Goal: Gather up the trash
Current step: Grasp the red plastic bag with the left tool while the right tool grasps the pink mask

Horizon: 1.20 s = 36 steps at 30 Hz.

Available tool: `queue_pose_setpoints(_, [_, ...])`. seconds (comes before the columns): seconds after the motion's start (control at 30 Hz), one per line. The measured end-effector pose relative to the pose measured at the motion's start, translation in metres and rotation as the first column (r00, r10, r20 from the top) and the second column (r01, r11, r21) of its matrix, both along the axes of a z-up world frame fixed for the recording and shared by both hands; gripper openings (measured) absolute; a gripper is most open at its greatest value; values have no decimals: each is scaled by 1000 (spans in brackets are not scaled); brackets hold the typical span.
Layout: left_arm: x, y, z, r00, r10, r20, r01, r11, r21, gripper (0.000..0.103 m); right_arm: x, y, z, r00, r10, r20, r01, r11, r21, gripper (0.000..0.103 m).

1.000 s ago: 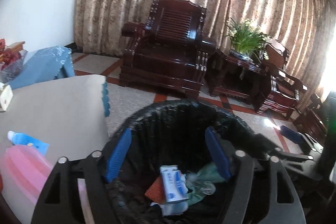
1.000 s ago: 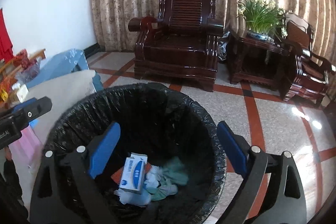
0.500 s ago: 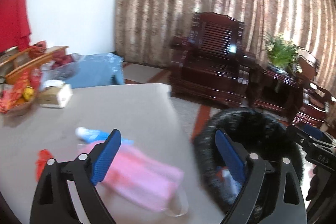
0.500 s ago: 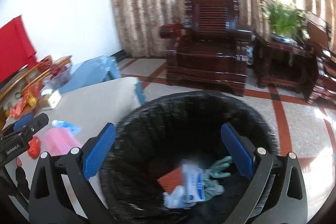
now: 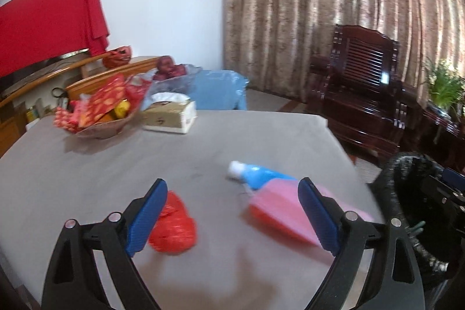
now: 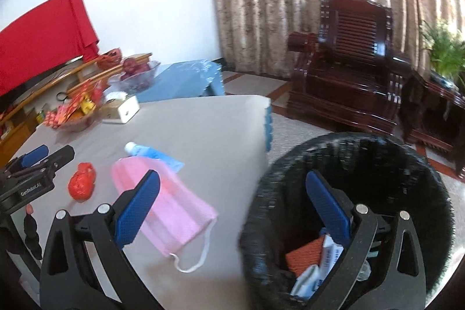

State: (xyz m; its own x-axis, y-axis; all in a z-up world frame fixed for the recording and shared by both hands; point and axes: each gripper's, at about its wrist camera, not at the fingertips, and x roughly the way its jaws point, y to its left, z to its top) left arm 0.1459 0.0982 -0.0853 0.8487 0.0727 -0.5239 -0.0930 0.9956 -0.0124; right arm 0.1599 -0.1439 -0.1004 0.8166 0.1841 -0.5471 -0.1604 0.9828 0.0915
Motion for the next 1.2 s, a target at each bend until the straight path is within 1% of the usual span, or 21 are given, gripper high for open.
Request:
queue_pose_setpoints(0.23, [4, 33, -19, 998, 60, -35, -60, 998, 13, 90, 6, 30, -7, 999, 50, -1, -50, 998, -25, 98])
queue_pose_setpoints(0.4, [13, 53, -44, 991, 103, -85, -101, 995, 26, 89, 9, 44, -15, 997, 72, -8, -72, 996, -47, 98])
queue_pose_setpoints(0.47, [17, 60, -53, 988, 113, -107, -112, 994, 19, 89, 11, 48, -18, 997, 75, -12, -76, 996, -56, 98])
queue_pose_setpoints(0.57, [25, 68, -64, 982, 128, -142, -131, 991, -12, 89, 16, 55, -25, 996, 82, -32, -84, 995, -60, 98])
queue_pose_setpoints(0.8, [41, 73, -77, 973, 126, -193, -138, 989, -51, 88, 22, 72, -34, 991, 125, -54, -129, 988, -80, 98])
queue_pose_setpoints(0.87, [47, 75, -80, 970, 117, -213, -132, 990, -56, 77, 23, 75, -34, 989, 138, -57, -142, 987, -80, 98])
queue_pose_setpoints(0.9, [51, 74, -83, 966, 108, -234, -124, 991, -57, 74, 23, 78, -35, 988, 146, -60, -150, 986, -78, 98])
queue_pose_setpoints(0.93, [52, 74, -86, 963, 104, -247, -122, 991, -58, 65, 23, 79, -35, 987, 150, -62, -155, 985, -78, 98])
queue_pose_setpoints(0.97, [55, 74, -89, 958, 96, -268, -118, 991, -65, 54, 23, 81, -36, 985, 157, -67, -162, 984, -77, 98])
queue_pose_setpoints(1.0, [57, 76, -91, 956, 89, -281, -115, 990, -76, 50, 22, 83, -37, 984, 163, -72, -169, 982, -79, 98])
queue_pose_setpoints(1.03, [58, 77, -92, 953, 87, -290, -116, 990, -85, 44, 21, 85, -39, 983, 167, -76, -173, 981, -82, 98])
queue_pose_setpoints(1.1, [58, 77, -93, 953, 87, -291, -119, 988, -96, 42, 20, 87, -43, 981, 173, -88, -181, 980, -86, 98])
queue_pose_setpoints(1.2, [55, 76, -91, 958, 91, -273, -120, 989, -91, 38, 17, 89, -49, 978, 178, -110, -189, 978, -91, 98])
